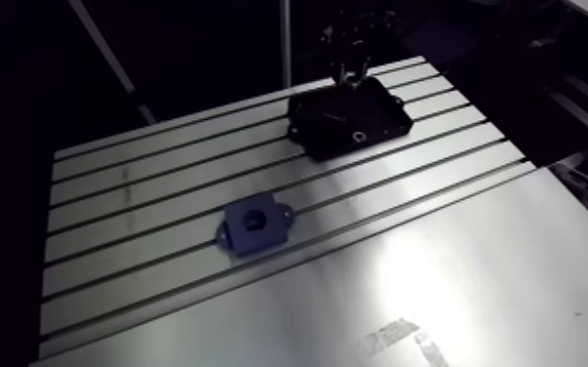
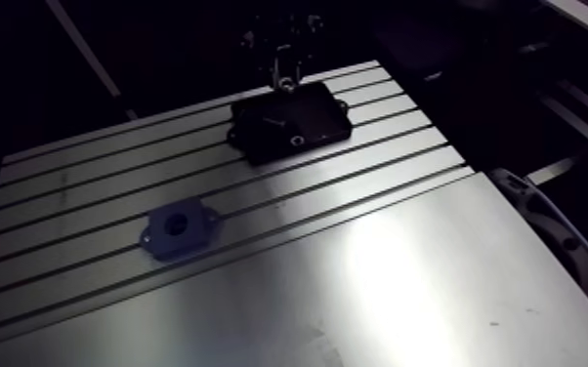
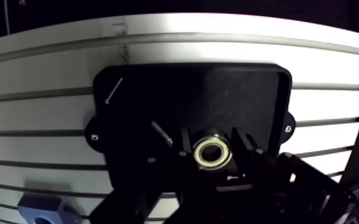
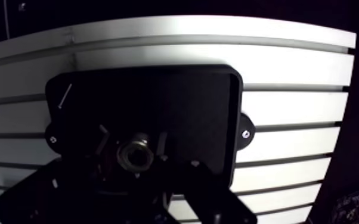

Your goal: Pick up the bearing and press it into the housing until flush.

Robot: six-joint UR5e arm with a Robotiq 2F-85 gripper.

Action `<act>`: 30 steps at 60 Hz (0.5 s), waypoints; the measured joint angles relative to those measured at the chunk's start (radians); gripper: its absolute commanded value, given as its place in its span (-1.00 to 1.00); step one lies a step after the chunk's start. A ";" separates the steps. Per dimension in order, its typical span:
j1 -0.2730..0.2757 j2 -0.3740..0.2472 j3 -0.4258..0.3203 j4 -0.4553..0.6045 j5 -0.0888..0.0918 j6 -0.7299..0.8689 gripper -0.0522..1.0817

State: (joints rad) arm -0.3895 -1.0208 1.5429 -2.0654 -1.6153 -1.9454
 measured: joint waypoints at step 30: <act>0.032 -0.170 0.131 0.034 0.024 0.019 0.26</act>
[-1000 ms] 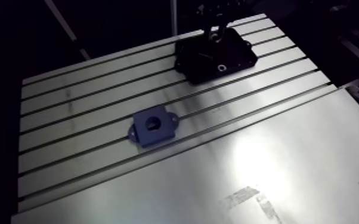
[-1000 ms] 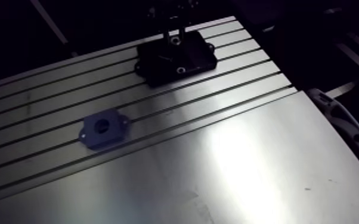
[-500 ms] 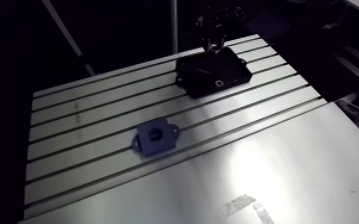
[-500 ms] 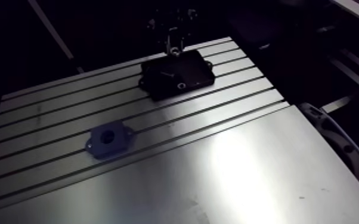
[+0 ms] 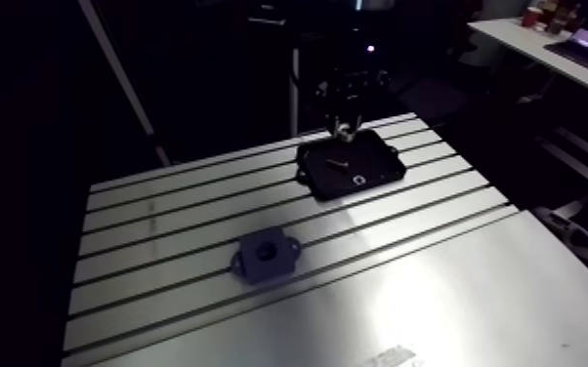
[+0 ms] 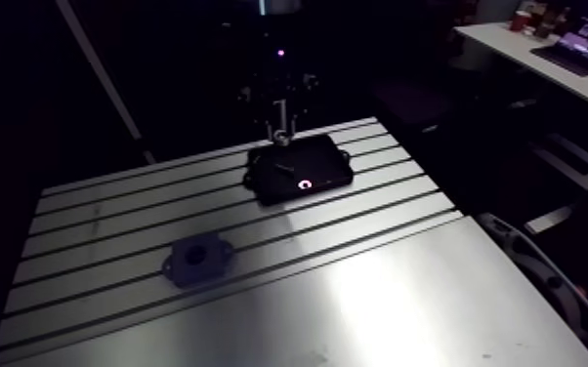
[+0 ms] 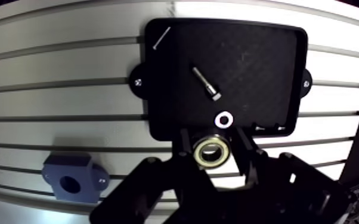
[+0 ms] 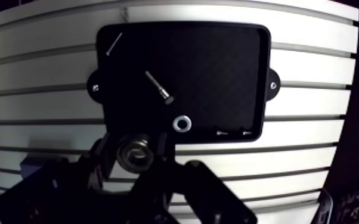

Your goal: Pick up the bearing and press it into the housing until flush.

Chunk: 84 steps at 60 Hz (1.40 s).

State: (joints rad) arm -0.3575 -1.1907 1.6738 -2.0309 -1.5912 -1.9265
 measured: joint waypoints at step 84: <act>0.224 -0.150 0.272 -0.070 0.048 0.113 0.33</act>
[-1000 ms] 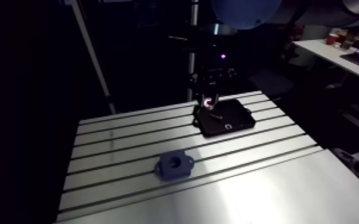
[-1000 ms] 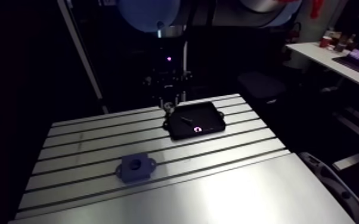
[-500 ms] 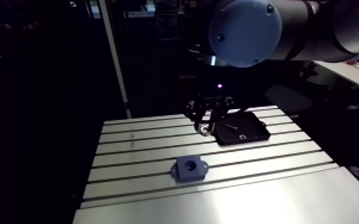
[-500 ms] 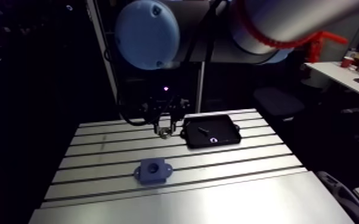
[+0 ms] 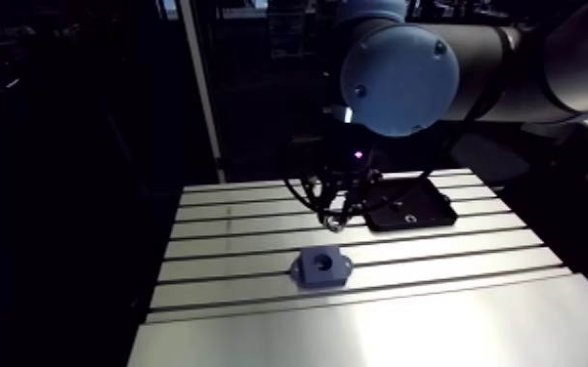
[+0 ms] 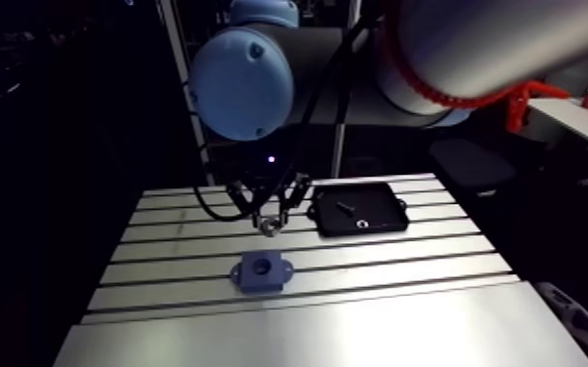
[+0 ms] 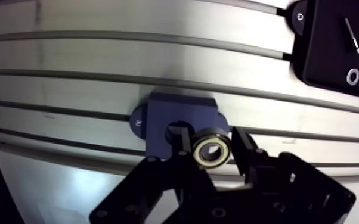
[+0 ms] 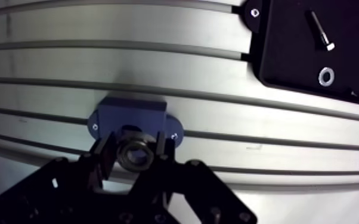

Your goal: Pick up the bearing and press it into the housing until flush.

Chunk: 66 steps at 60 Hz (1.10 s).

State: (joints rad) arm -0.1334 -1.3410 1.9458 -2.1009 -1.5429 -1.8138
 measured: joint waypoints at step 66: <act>0.048 0.036 0.096 -0.124 -0.007 -0.004 0.33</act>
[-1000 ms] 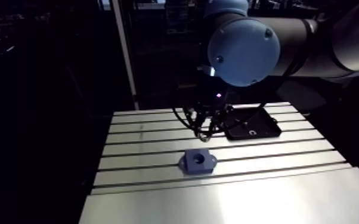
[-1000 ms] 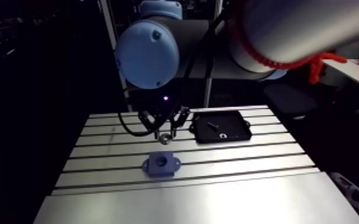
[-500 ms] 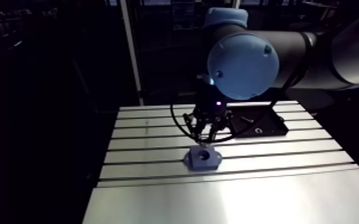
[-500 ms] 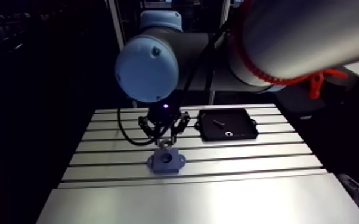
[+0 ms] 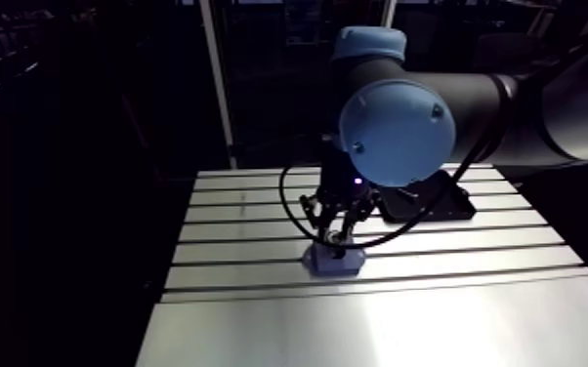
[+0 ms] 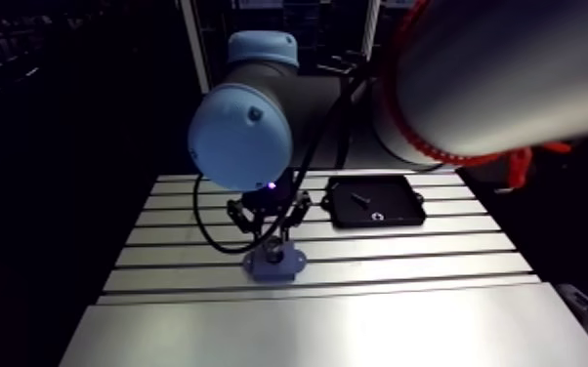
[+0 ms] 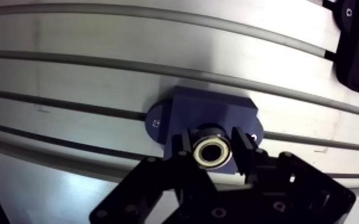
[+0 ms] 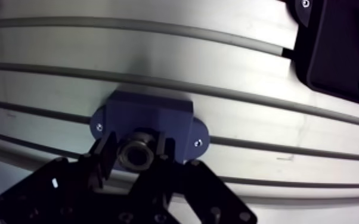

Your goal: Pick up the bearing and press it into the housing until flush.

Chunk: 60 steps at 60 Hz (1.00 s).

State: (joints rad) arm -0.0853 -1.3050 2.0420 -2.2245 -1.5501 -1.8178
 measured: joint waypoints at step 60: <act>0.000 0.016 0.025 -0.040 -0.009 -0.003 0.33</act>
State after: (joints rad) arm -0.0850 -1.2889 2.0665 -2.2650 -1.5589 -1.8208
